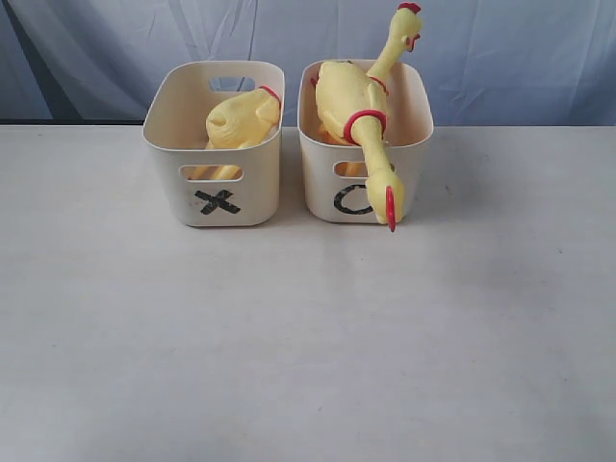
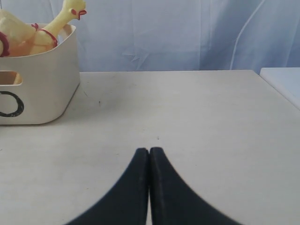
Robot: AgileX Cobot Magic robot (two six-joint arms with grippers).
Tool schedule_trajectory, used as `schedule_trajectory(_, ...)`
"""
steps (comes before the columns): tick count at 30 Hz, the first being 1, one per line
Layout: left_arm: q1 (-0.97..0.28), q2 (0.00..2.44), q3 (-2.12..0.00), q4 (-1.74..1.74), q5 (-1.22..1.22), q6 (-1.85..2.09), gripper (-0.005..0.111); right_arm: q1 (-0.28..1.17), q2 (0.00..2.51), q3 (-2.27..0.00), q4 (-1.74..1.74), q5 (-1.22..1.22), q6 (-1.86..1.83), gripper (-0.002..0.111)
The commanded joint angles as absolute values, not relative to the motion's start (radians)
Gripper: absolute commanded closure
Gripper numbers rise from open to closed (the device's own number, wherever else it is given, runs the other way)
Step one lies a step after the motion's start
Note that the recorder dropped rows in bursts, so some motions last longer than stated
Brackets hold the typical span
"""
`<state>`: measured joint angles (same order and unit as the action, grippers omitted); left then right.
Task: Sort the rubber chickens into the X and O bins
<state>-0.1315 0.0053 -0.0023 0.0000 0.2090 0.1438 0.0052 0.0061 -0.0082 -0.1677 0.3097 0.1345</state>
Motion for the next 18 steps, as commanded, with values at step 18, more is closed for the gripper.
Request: schedule_trajectory(18, 0.008, 0.0, 0.0, -0.006, 0.202, 0.137, 0.107, 0.111, 0.0, 0.0, -0.167, 0.304, 0.131, 0.108)
